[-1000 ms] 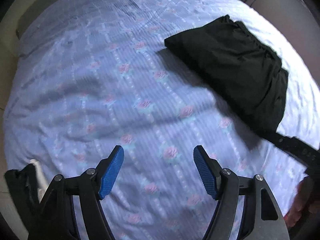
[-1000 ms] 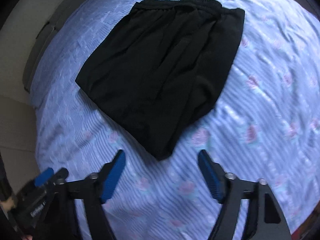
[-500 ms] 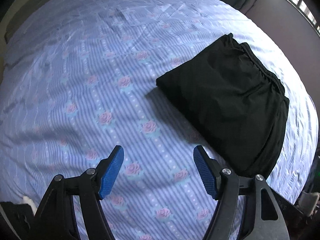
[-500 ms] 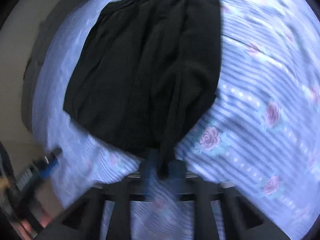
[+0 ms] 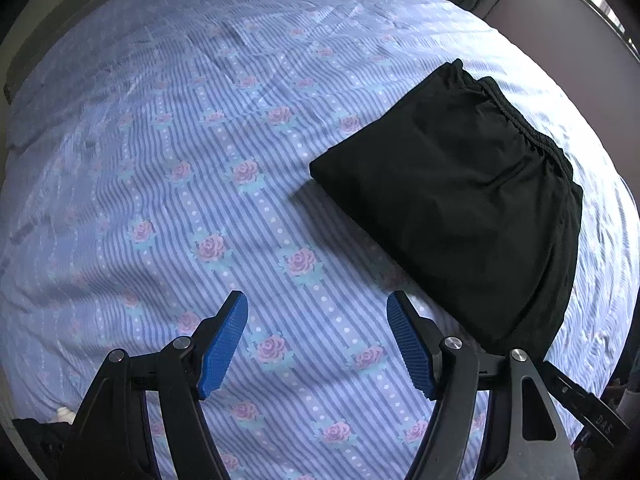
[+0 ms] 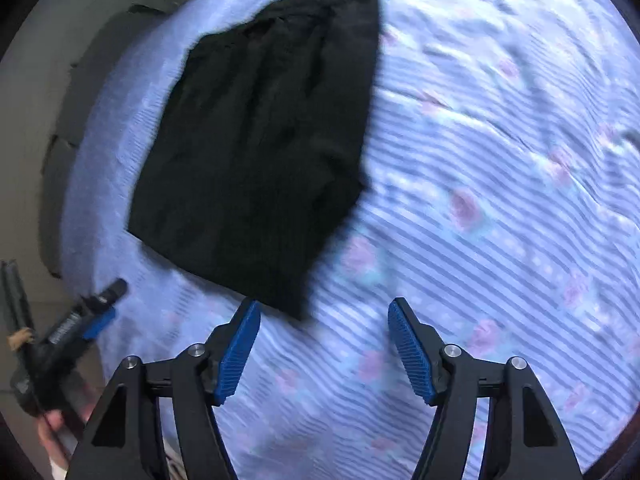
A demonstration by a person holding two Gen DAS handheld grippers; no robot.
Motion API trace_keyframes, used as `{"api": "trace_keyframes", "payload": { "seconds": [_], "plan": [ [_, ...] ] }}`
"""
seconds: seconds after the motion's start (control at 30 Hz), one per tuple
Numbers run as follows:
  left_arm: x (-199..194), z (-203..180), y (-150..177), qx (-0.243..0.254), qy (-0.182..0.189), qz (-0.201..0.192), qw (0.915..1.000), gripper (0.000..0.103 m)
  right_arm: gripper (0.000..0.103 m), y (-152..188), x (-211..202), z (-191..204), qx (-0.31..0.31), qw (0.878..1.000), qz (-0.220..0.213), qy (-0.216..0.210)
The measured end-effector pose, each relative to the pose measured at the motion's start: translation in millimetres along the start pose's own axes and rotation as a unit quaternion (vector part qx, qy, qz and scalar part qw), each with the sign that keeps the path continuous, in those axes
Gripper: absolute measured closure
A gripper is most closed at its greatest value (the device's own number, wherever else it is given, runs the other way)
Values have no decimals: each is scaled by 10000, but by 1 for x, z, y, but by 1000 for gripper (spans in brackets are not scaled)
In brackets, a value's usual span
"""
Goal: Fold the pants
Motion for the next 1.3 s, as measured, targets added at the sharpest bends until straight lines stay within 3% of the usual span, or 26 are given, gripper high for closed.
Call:
{"api": "trace_keyframes", "payload": {
  "seconds": [0.1, 0.27, 0.53, 0.57, 0.6, 0.63, 0.7, 0.8, 0.87, 1.07, 1.17, 1.23, 1.27, 1.3],
  "plan": [
    [3, -4, -2, 55, 144, -1, 9999, 32, 44, -2, 12, 2, 105, 9998, 129, -71],
    [17, -4, -22, -345, 874, 82, 9955, 32, 64, -1, 25, 5, 42, 9998, 190, -91],
    [70, -20, -49, -1151, 1782, 699, 9747, 34, 78, 0, 34, 5, 92, 9996, 234, -153],
    [72, -23, -50, -1157, 1783, 717, 9745, 39, 86, -1, 36, 5, 94, 9995, 242, -177],
    [73, -25, -51, -1135, 1767, 722, 9750, 62, 96, -1, 40, 6, 71, 9993, 293, -217],
    [72, -30, -53, -1066, 1784, 752, 9753, 80, 97, -2, 41, 8, 27, 9992, 329, -219],
    [65, -35, -56, -1000, 1807, 687, 9760, 91, 100, -3, 40, 11, -90, 9992, 347, -156],
    [41, -35, -63, -725, 1577, 275, 9844, 94, 101, -6, 30, 15, -211, 9994, 276, -38],
    [28, -33, -67, -594, 1530, 59, 9864, 94, 101, -8, 21, 16, -439, 9988, 157, 179],
    [51, -33, -65, -404, 1365, 294, 9894, 93, 101, -5, 30, 10, -562, 9970, 329, 418],
    [48, -35, -62, -168, 1155, 151, 9931, 86, 100, 0, 27, 12, -555, 9977, 356, 142],
    [45, -35, -59, 28, 1019, 131, 9947, 69, 95, 2, 24, 9, -284, 9989, 373, -36],
    [44, -35, -59, 111, 985, 88, 9950, 63, 76, 2, 21, 7, -160, 9991, 377, -59],
    [42, -35, -58, 206, 981, 24, 9950, 52, 48, 1, 19, 4, -32, 9994, 326, -97]
  ]
}}
Point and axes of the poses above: each gripper's, at about its wrist camera, not at the fingertips, and x roughly the way its jaws point, z to its left, y to its underside, the point moved 5 cm from there along x, roughly the way its jaws point, and after that the axes turned 12 degrees about -y, right-handed, at the moved point
